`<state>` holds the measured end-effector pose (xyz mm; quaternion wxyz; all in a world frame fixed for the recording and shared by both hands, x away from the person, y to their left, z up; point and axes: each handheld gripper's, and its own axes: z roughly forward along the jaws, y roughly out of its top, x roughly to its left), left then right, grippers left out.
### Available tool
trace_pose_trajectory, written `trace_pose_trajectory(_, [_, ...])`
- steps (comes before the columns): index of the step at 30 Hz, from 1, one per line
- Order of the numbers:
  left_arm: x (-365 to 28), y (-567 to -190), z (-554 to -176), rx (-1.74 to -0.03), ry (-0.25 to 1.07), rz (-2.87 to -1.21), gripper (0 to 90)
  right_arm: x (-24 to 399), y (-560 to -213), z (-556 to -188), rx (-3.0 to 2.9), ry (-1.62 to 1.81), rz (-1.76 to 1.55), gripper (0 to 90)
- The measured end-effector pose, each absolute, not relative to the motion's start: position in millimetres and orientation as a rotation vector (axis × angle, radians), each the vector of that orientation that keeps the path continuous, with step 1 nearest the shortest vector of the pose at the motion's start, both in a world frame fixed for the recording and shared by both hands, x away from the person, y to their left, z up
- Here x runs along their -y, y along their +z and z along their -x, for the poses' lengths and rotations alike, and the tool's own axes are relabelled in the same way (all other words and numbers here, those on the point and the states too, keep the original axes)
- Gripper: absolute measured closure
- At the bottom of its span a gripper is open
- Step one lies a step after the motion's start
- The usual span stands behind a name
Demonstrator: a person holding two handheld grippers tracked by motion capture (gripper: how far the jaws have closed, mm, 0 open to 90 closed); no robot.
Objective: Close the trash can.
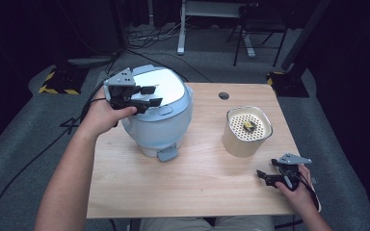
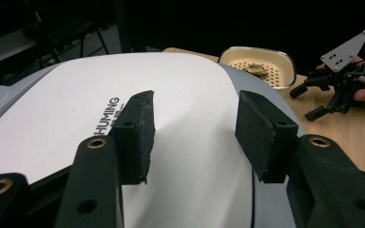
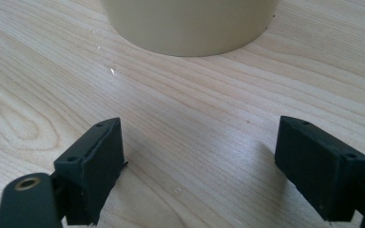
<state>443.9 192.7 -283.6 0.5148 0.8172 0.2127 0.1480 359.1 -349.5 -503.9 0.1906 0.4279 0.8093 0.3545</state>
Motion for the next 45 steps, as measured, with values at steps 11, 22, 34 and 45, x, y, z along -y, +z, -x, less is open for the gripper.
trace_pose_trajectory(11, [-187.0,-285.4,-443.6,-0.508,0.402,-1.99,50.5,349.5,-503.9,-359.1,-2.275,0.994,-1.2,17.1])
trace_pose_trajectory(22, [-193.6,-280.3,-445.8,-0.575,0.43,-1.987,44.9,349.6,-503.8,-359.2,-2.276,0.994,-1.199,17.1])
trace_pose_trajectory(34, [-193.6,-261.2,-395.0,-0.507,0.407,-1.957,38.9,349.6,-503.9,-359.2,-2.275,0.995,-1.199,17.1])
trace_pose_trajectory(45, [-193.4,-261.3,-347.5,-0.395,0.355,-1.889,36.3,349.6,-503.9,-359.2,-2.275,0.994,-1.199,17.1])
